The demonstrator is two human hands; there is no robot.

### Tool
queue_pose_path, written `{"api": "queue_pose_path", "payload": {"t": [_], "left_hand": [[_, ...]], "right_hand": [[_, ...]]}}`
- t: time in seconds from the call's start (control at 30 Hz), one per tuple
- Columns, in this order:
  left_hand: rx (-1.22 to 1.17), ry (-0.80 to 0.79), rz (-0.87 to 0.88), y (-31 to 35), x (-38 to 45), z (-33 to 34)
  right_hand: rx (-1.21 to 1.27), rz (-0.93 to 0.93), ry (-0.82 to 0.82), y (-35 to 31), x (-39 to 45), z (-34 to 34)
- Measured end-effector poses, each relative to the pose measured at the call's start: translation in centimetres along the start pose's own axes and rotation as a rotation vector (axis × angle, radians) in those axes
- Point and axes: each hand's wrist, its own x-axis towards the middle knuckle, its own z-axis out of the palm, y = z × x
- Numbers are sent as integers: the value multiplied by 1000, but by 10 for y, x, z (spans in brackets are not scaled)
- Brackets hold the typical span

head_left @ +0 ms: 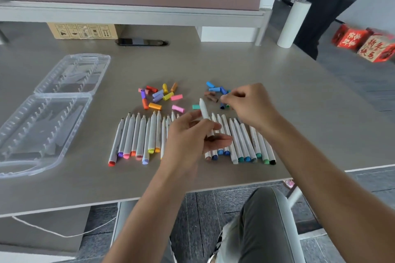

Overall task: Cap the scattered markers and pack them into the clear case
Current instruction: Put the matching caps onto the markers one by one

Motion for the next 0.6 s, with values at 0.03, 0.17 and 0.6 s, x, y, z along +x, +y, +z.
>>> {"api": "queue_pose_path", "payload": {"t": [0.03, 0.17, 0.6], "left_hand": [[-24, 6, -2, 0, -1, 0], [-63, 39, -1, 0, -4, -4], [-35, 17, -12, -1, -11, -12]], "right_hand": [[-96, -32, 31, 2, 7, 3], [-392, -127, 69, 0, 30, 15], [-16, -121, -53, -4, 48, 27]]}}
